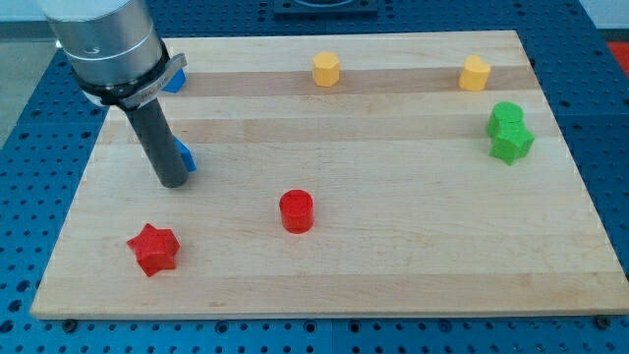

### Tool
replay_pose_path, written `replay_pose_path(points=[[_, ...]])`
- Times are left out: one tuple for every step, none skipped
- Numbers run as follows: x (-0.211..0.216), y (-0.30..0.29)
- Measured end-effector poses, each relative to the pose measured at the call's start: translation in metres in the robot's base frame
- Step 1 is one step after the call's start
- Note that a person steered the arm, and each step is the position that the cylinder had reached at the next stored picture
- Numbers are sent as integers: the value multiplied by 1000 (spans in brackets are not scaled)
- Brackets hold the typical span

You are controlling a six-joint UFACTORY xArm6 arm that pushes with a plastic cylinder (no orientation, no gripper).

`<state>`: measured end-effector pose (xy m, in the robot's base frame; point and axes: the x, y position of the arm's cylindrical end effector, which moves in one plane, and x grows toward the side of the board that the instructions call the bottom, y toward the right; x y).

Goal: Move the triangle to the bottom of the cube

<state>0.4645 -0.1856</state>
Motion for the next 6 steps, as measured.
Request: replay_pose_path(points=[[1, 0], [24, 23], [18, 48], [-16, 42], [-19, 19], [-24, -3]])
